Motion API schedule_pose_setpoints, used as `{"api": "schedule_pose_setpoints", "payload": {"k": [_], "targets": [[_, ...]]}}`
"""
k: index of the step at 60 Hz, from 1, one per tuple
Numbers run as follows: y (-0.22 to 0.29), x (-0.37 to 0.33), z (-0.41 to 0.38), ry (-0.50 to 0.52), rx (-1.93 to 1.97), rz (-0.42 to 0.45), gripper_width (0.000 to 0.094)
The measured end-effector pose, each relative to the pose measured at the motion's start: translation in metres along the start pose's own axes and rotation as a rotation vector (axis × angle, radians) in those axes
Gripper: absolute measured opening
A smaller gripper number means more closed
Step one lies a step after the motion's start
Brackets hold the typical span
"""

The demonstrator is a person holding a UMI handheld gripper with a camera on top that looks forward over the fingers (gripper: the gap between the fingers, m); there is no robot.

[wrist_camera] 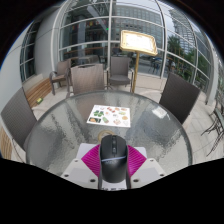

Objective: Arrange mouse

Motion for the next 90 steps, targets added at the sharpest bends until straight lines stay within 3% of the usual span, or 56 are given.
{"api": "schedule_pose_setpoints", "payload": {"k": [16,18,27,33,38,40,61,73,90], "targets": [[-0.091,0.061,-0.013,-0.031,0.002,-0.159,0.0325],[-0.093,0.061,-0.015,-0.037,0.016,-0.118,0.0324],[-0.095,0.063,-0.017,-0.049,0.024,-0.121,0.0346],[-0.091,0.062,-0.014,-0.052,0.018,-0.118,0.0480],[-0.081,0.053,-0.004,-0.089,0.025,-0.120,0.0828],[-0.071,0.046,-0.003,-0.091,0.019,-0.097,0.0879],[0.012,-0.120,0.010,-0.030,0.107,0.081,0.0867],[-0.003,-0.190,0.014,-0.016,0.117,0.101,0.0854],[-0.042,-0.234,0.018,-0.005,0.077,0.103,0.0859]]}}
Point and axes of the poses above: the point between the fingertips, and its own axes, seen from behind it with the camera up: z to the right, y up, x forward, the way the camera looks, the point moved 5 cm from there along -x, backward, against the way the camera looks, and after that the axes turned 9 degrees about -y, right-handed, at the moved point
